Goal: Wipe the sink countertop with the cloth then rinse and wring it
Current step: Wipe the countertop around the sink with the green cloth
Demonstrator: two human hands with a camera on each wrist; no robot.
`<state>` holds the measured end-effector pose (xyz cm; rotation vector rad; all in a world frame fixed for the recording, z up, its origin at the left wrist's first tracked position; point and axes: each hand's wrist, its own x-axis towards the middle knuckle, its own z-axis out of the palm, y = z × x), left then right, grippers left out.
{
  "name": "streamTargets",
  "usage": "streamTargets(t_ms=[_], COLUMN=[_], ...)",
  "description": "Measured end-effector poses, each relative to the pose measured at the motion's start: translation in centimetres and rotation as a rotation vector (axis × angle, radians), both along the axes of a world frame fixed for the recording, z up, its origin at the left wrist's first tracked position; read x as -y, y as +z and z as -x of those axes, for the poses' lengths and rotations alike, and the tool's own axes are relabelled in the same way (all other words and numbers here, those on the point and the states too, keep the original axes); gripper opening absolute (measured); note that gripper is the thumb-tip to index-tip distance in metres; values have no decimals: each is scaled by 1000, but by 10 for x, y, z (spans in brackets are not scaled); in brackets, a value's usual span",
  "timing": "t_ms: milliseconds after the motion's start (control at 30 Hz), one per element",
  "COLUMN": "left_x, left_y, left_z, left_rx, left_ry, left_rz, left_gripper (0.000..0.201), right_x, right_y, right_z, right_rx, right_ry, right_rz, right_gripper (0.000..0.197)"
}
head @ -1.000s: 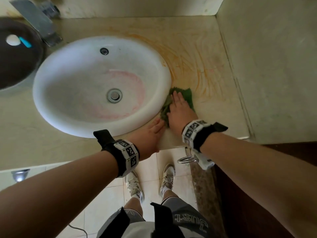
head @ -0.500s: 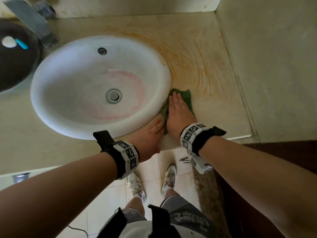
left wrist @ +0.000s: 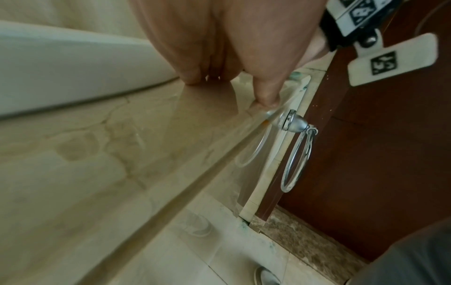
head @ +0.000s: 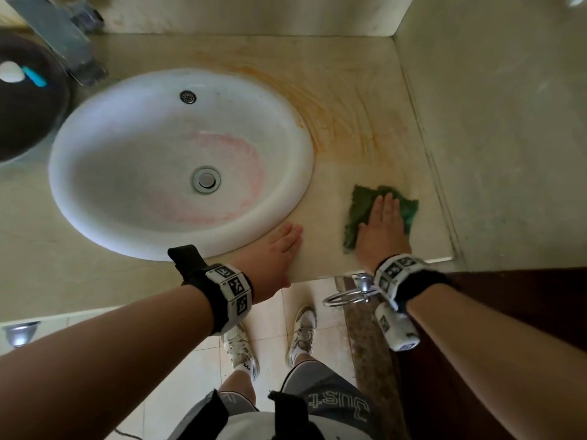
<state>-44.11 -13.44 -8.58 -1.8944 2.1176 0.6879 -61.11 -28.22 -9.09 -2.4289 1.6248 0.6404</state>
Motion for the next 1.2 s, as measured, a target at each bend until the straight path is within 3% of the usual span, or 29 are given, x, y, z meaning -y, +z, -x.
streamTargets(t_ms=[133, 233, 333, 500, 700, 800, 967, 1067, 1200], left_x=[1, 3, 9, 46, 75, 76, 79, 78, 77], left_y=[-1, 2, 6, 0, 1, 2, 1, 2, 1], left_z=[2, 6, 11, 19, 25, 27, 26, 26, 24], left_rx=[38, 36, 5, -14, -24, -14, -8, 9, -17], left_ry=[-17, -17, 63, 112, 153, 154, 149, 126, 132], left_rz=[-7, 12, 16, -15, -45, -56, -71, -90, -82], left_gripper=[92, 79, 78, 95, 110, 111, 113, 113, 112], right_x=[-53, -40, -6, 36, 74, 92, 52, 22, 50], right_y=[-9, -12, -13, -8, -9, -8, -1, -2, -1], right_z=[-34, -30, 4, 65, 38, 4, -32, -1, 60], right_rx=[69, 81, 60, 75, 90, 132, 108, 107, 29], right_ry=[182, 257, 115, -174, -199, -141, 220, 254, 11], right_rz=[-22, -41, -17, -5, -18, -15, -104, -139, -115], right_gripper=[69, 68, 68, 67, 68, 68, 67, 68, 69])
